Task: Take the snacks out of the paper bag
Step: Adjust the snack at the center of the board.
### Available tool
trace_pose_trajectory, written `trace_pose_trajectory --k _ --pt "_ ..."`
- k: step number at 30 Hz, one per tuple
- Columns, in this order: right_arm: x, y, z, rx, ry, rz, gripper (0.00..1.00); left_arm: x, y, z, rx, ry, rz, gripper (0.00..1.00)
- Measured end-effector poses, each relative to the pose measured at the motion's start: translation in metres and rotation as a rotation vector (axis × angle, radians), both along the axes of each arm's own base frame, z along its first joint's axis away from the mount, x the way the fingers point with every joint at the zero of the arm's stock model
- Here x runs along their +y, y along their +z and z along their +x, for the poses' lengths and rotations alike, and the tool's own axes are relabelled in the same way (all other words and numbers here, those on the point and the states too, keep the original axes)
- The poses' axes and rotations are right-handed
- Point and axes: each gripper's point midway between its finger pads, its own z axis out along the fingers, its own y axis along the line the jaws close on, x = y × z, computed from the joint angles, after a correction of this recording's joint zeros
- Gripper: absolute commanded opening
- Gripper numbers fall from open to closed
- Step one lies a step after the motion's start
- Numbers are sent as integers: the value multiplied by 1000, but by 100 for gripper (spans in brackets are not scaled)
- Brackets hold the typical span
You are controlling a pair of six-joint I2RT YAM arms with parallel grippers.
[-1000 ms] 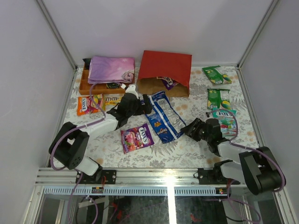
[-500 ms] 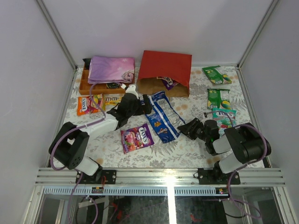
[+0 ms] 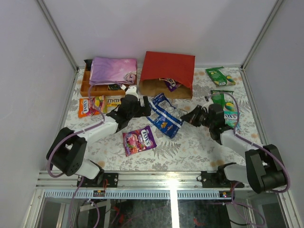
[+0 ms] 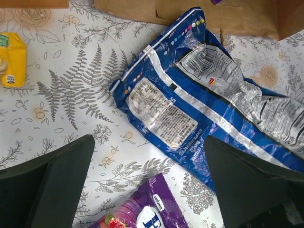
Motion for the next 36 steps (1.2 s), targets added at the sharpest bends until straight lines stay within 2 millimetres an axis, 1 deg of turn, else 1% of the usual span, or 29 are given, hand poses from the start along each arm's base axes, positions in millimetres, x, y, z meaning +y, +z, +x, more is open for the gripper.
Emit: trace_pose_trajectory --k 2,3,4,5,7,9,11,13,14,15,16,18,19,21,22,24,26,27,29,30,31,32,33,34,35,36 --pt "11 24 14 -41 55 11 0 2 5 1 -7 3 2 100" --pt "18 32 21 -48 84 16 0 3 8 2 -12 5 1 100" --pt "28 38 32 -46 119 20 0 4 11 3 -18 8 0 100" --pt "32 40 33 -47 134 21 0 6 15 4 -23 15 2 100" --pt "53 47 41 -39 200 22 0 11 23 7 -40 29 3 100" --pt "77 63 47 -66 272 27 0 17 34 8 -63 44 -2 100" --pt "95 86 47 -118 334 35 0 24 43 8 -81 63 -5 100" --pt "105 112 41 -197 386 55 0 31 52 10 -100 82 -11 100" --pt "105 122 36 -229 396 64 0 33 55 11 -107 90 -14 100" --pt "100 127 31 -254 396 69 0 36 57 11 -111 95 -16 100" --pt "91 130 23 -284 389 77 0 37 58 12 -112 99 -17 100" --pt "70 121 13 -281 352 73 0 39 56 13 -107 104 -14 100" --pt "59 108 10 -257 328 61 0 39 54 13 -103 104 -12 100" --pt "42 72 9 -157 284 21 0 38 49 13 -90 101 -7 100" --pt "34 48 7 -83 265 -1 0 38 46 13 -83 100 -4 100" --pt "21 -3 -8 85 241 -38 0 36 40 13 -69 94 1 100" --pt "12 -37 -27 217 225 -71 1 35 36 13 -59 86 1 100" --pt "7 -48 -36 266 219 -93 2 34 35 13 -56 81 2 100" --pt "0 -58 -44 311 207 -135 7 30 32 12 -48 70 7 100" --pt "-4 -61 -45 321 196 -162 13 27 30 11 -44 62 12 100" --pt "-10 -64 -45 332 181 -195 26 23 28 11 -41 51 15 100" --pt "-15 -65 -45 338 165 -229 42 17 27 10 -39 37 17 100" --pt "-20 -66 -45 344 149 -255 55 11 27 9 -37 22 19 100" --pt "-26 -67 -44 348 131 -292 64 4 26 8 -37 3 16 96" --pt "-33 -68 -44 351 113 -334 72 -2 25 6 -37 -15 14 85" --pt "-39 -68 -45 355 95 -361 78 -10 25 4 -37 -40 11 77"
